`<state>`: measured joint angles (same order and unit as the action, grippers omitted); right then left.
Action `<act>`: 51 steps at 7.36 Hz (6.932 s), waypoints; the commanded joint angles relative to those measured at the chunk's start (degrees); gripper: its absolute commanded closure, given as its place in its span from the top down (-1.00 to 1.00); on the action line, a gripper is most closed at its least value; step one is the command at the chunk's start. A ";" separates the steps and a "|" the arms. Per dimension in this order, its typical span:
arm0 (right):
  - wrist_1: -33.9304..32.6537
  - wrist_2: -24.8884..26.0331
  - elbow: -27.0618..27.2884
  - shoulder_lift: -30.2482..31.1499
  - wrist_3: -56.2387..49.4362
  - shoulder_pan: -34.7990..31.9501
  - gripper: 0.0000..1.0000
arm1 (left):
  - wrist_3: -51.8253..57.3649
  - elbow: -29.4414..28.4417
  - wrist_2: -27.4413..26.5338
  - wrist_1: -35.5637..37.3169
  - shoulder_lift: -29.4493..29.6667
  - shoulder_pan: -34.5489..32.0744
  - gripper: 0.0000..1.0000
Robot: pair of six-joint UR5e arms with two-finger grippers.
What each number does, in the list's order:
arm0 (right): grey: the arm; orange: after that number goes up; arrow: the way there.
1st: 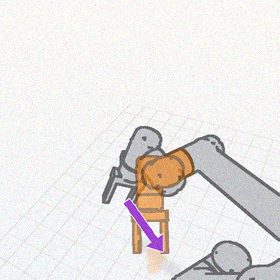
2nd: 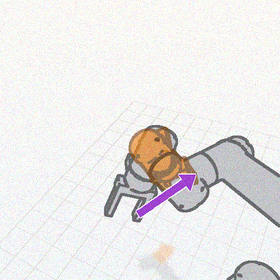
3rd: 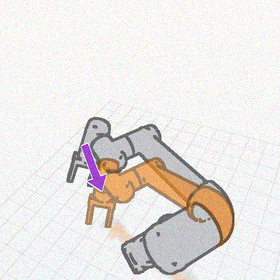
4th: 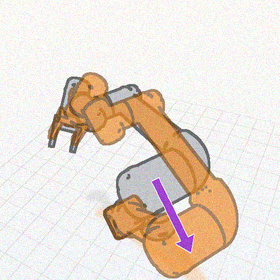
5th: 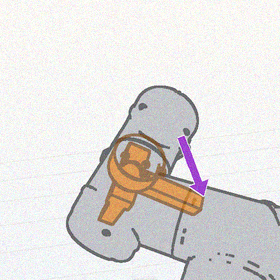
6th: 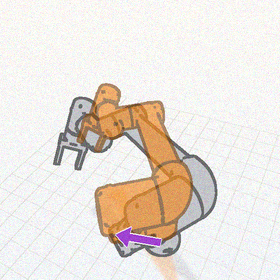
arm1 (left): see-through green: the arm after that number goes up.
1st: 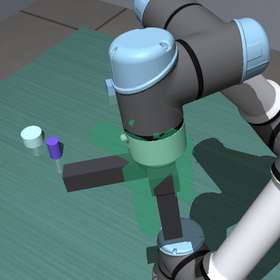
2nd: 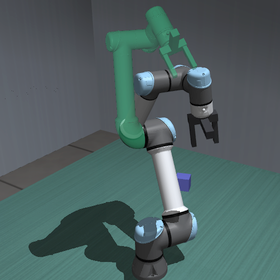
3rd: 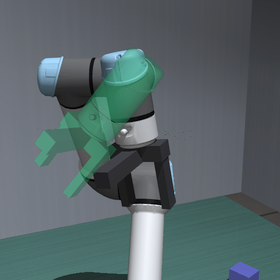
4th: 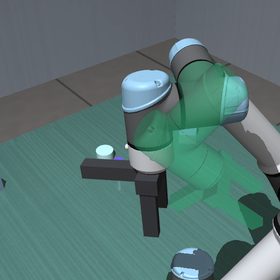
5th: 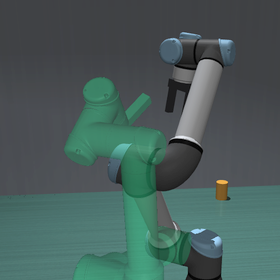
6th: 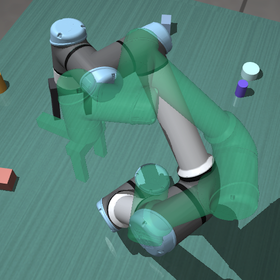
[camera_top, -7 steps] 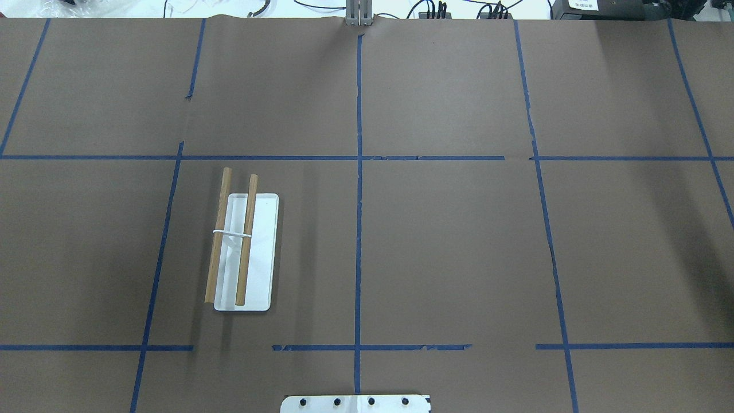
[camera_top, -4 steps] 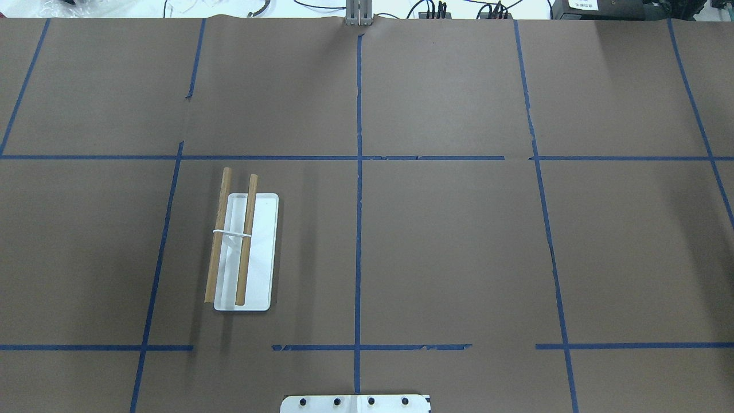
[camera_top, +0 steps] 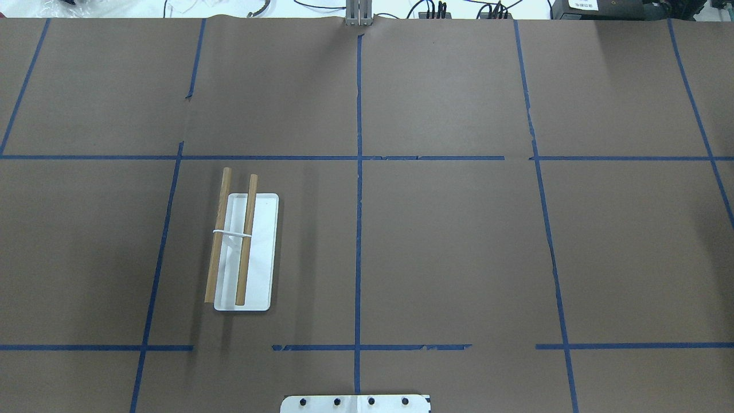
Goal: Hang towel on rack
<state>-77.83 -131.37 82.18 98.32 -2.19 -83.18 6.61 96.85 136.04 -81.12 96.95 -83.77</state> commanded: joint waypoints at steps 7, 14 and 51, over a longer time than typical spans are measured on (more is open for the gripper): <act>0.13 2.96 -3.78 4.77 -8.36 0.03 0.44 | -0.11 1.93 0.01 0.00 -0.18 -0.17 1.00; -6.58 3.58 10.55 4.87 -7.31 -1.72 -1.00 | -0.19 5.00 0.10 -0.44 1.66 -0.17 1.00; -14.37 9.11 38.58 -37.42 67.25 36.43 1.00 | -96.99 5.80 -0.79 -50.89 16.01 39.05 -1.00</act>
<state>-93.24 -121.92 120.84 58.96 67.15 -45.19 -95.41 102.07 134.62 -132.03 116.27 -43.14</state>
